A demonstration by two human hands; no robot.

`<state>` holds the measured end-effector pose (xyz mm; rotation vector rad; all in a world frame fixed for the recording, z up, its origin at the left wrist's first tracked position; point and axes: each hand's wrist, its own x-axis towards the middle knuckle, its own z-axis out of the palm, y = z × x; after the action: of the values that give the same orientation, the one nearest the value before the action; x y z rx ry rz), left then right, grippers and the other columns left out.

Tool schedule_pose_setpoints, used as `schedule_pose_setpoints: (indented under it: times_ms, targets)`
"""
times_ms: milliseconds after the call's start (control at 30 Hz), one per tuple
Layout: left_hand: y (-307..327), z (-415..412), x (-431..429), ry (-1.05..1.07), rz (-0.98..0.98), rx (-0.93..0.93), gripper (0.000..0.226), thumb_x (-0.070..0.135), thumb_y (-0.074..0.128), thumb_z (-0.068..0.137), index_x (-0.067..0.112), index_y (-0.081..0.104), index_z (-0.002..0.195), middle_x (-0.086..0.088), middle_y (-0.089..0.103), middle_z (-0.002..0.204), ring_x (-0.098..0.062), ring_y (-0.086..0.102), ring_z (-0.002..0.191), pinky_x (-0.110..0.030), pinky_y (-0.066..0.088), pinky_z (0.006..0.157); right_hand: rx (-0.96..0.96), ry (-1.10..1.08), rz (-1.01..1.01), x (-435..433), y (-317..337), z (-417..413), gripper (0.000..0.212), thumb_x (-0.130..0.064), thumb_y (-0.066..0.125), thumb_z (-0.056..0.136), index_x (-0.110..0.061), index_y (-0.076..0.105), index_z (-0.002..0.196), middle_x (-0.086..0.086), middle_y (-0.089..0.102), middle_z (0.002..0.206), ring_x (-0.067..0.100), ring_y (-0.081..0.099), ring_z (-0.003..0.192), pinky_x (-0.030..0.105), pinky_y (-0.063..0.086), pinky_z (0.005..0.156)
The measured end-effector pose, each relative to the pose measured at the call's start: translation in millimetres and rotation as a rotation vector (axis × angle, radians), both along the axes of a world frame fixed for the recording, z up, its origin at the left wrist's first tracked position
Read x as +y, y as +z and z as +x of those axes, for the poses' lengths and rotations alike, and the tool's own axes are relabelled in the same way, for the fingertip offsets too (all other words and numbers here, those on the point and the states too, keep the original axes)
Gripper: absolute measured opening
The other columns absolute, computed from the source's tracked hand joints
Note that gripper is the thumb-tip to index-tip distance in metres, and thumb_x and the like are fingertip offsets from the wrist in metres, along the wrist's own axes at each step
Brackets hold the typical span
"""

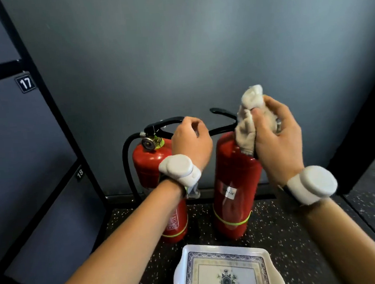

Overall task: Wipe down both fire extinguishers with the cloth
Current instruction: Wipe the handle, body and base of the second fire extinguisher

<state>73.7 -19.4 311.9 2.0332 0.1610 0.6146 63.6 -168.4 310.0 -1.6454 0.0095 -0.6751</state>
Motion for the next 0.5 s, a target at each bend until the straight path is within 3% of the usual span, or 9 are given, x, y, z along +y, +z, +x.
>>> schedule_pose_setpoints:
  times_ms: [100,167,234,300,400,501]
  targets:
    - [0.8,16.5,-14.0,-0.029,0.180,0.169,0.026,0.024,0.049,0.102,0.006,0.063,0.117,-0.013,0.069,0.118,-0.034,0.060,0.115,-0.035,0.043,0.090,0.145,-0.090,-0.180,-31.6,16.5,26.1,0.031,-0.045,0.063,0.095,-0.035,0.071,0.123,-0.001,0.069,0.127,0.011,0.066,0.113,0.029,0.051,0.101]
    - [4.1,22.5,-19.8,-0.055,0.282,0.253,0.028,0.028,0.047,0.104,0.004,0.061,0.111,-0.016,0.068,0.117,-0.038,0.057,0.116,-0.038,0.040,0.083,0.324,0.016,-0.240,-42.5,21.8,37.6,0.016,-0.046,0.069,0.089,-0.042,0.077,0.102,-0.008,0.075,0.110,0.010,0.068,0.104,0.027,0.051,0.096]
    - [9.1,26.6,-21.3,-0.087,0.308,0.294,0.030,0.030,0.051,0.103,0.002,0.063,0.104,-0.017,0.069,0.112,-0.038,0.056,0.116,-0.035,0.037,0.077,0.397,0.098,-0.248,-43.4,22.9,44.8,0.012,-0.051,0.072,0.083,-0.044,0.078,0.090,-0.019,0.076,0.095,0.009,0.070,0.099,0.027,0.053,0.095]
    - [12.5,32.1,-19.2,-0.104,0.244,0.304,0.030,0.031,0.061,0.099,0.003,0.071,0.103,-0.015,0.072,0.108,-0.035,0.058,0.115,-0.031,0.039,0.078,0.378,0.119,-0.309,-37.3,26.5,45.8,0.010,-0.045,0.069,0.090,-0.044,0.074,0.082,-0.025,0.070,0.087,0.010,0.065,0.098,0.019,0.045,0.086]
    - [12.0,30.7,-12.6,-0.102,0.152,0.274,0.025,0.030,0.071,0.093,0.008,0.079,0.102,-0.011,0.077,0.101,-0.027,0.067,0.104,-0.022,0.039,0.074,0.302,0.136,-0.355,-20.6,36.1,48.4,0.013,-0.036,0.064,0.095,-0.040,0.075,0.093,-0.021,0.069,0.090,0.009,0.064,0.100,0.010,0.041,0.080]
    - [10.8,29.6,-10.2,-0.100,0.128,0.254,0.018,0.025,0.072,0.091,0.008,0.078,0.090,-0.008,0.074,0.085,-0.027,0.071,0.094,-0.019,0.038,0.067,0.247,0.232,-0.395,5.6,53.1,51.8,0.014,-0.034,0.067,0.094,-0.037,0.079,0.101,-0.029,0.065,0.087,-0.011,0.059,0.083,-0.009,0.032,0.067]
